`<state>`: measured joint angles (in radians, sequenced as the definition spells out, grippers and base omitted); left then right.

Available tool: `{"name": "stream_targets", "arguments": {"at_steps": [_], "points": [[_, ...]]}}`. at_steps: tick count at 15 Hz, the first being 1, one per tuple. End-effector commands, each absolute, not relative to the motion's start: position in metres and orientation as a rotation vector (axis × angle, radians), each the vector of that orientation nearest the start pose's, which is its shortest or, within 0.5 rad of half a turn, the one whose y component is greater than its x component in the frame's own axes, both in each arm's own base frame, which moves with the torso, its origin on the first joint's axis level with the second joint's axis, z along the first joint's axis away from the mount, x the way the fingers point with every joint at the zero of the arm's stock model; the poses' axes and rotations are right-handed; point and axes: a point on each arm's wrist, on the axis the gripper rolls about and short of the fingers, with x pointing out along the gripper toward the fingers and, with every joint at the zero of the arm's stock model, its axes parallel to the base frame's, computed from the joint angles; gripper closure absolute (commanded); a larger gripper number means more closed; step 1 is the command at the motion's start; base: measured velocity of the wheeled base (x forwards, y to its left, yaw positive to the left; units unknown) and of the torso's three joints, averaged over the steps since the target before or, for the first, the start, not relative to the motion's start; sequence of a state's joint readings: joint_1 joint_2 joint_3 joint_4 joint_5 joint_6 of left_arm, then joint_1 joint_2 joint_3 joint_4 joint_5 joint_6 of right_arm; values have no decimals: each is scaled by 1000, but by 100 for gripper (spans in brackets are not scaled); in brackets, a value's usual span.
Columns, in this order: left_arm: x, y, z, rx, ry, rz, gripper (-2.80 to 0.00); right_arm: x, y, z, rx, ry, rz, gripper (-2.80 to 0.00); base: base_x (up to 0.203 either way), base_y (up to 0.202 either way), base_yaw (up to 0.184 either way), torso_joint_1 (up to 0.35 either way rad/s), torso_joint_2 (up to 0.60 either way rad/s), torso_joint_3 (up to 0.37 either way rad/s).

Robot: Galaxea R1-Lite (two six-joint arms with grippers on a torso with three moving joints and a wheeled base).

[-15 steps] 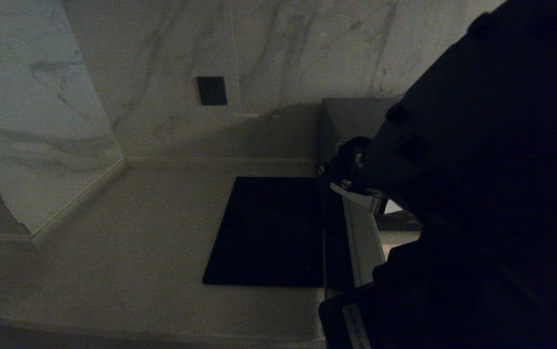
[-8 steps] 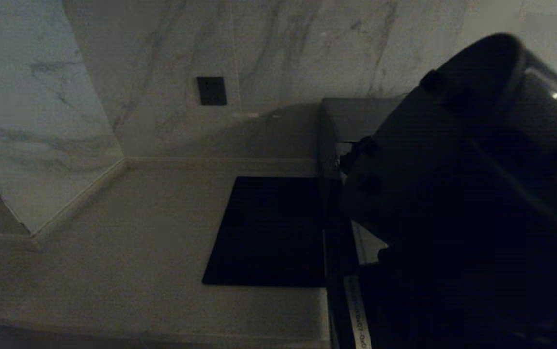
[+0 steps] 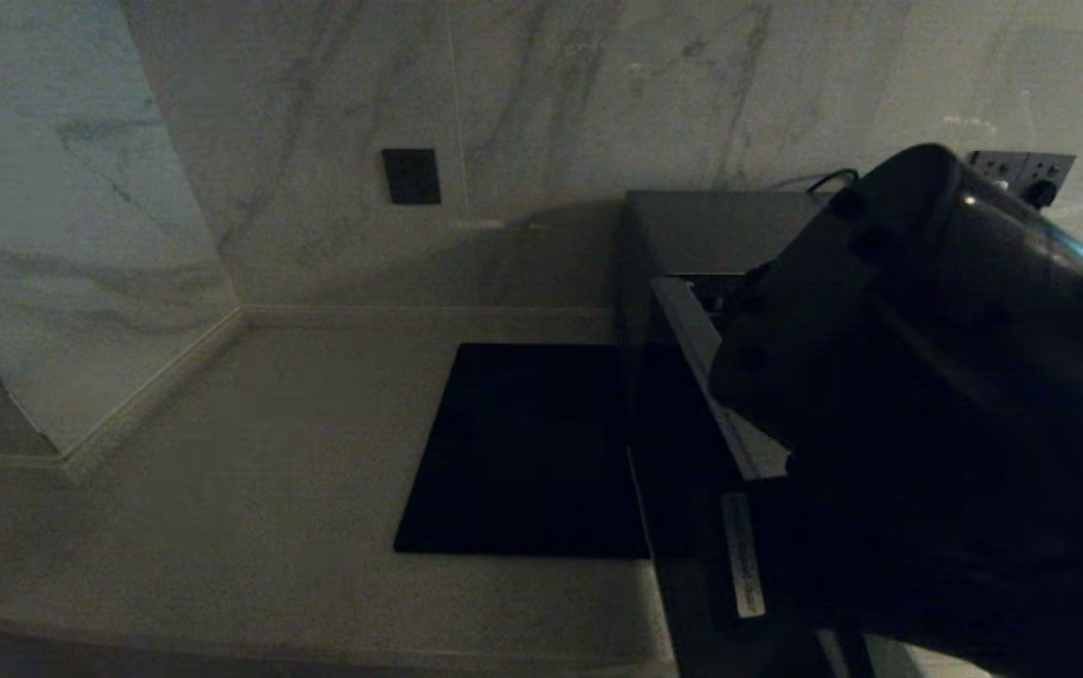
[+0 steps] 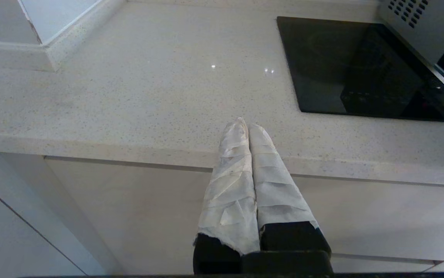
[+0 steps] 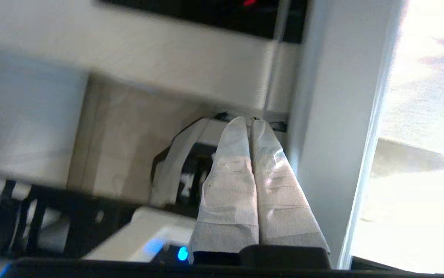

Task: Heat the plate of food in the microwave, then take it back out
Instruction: Close the microwave oven

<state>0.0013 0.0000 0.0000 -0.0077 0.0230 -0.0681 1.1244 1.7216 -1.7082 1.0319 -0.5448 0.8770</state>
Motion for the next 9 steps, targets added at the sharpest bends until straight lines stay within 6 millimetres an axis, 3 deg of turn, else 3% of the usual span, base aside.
{"name": "stream_targets", "arguments": {"at_steps": [1,9], "points": [[-23,0,76,-69,-9,24,0,143,226,285,75,834,85,0,0,0,0,0,0,0],[-23,0,76,-69,-8,24,0,176,182,282,158,832,-126,0,0,0,0,0,0,0]]}}
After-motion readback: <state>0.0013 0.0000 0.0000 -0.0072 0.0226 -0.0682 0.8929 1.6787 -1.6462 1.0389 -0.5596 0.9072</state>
